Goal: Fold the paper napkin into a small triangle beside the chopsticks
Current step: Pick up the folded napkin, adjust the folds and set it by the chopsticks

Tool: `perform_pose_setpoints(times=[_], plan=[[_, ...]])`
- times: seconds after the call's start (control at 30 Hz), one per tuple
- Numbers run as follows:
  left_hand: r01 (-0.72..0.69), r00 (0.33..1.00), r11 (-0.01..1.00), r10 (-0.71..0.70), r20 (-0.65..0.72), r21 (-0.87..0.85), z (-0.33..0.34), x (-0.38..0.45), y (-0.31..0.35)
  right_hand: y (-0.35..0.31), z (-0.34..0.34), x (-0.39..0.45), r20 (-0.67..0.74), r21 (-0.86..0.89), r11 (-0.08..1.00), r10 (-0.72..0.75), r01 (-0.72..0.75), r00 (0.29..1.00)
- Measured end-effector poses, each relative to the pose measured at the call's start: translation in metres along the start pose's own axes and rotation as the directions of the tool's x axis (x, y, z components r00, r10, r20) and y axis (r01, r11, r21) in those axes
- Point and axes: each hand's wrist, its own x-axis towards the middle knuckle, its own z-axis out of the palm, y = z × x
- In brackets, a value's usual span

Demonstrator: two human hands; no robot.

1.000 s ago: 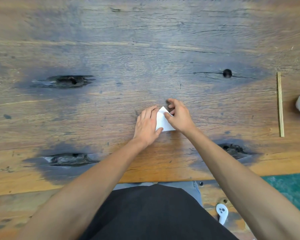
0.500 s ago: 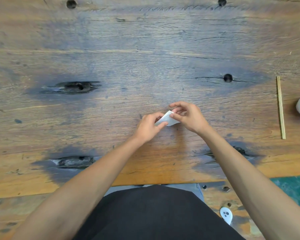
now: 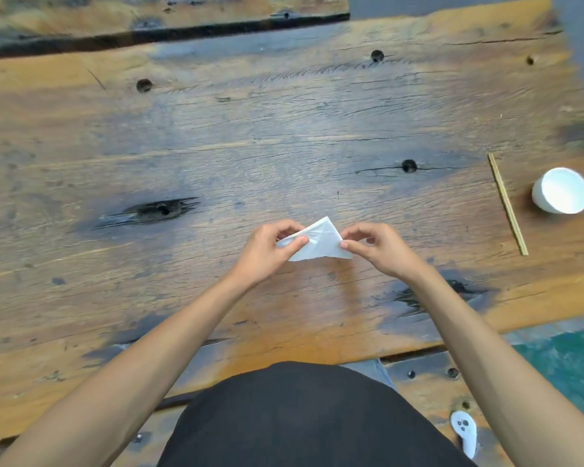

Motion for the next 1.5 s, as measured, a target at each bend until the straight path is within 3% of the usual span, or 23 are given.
perform_pose_setpoints(times=[0.2,0.37,0.97,1.3,1.5], plan=[[-0.02,1.0,0.995,0.02,0.006,-0.1,-0.002,-0.005,0.01,-0.012,-0.008,-0.028,-0.1,0.047,0.999,0.013,-0.008,0.995],[0.03,0.992,0.994,-0.017,0.127,-0.101,0.01,-0.011,0.008,-0.009,-0.019,-0.05,-0.189,0.092,0.996,0.011,0.007,0.982],[0.165,0.978,0.979,-0.146,0.148,-0.121,0.123,0.056,0.072,0.102,-0.118,-0.095,-0.246,0.193,0.972,0.178,-0.131,0.953],[0.168,0.966,0.986,-0.168,0.199,0.015,0.209,0.137,0.125,0.184,-0.162,-0.098,-0.261,0.306,0.913,0.354,-0.271,0.898],[0.132,0.969,0.974,-0.167,0.185,0.185,0.258,0.192,0.146,0.219,-0.173,-0.09,-0.285,0.399,0.84,0.495,-0.368,0.821]])
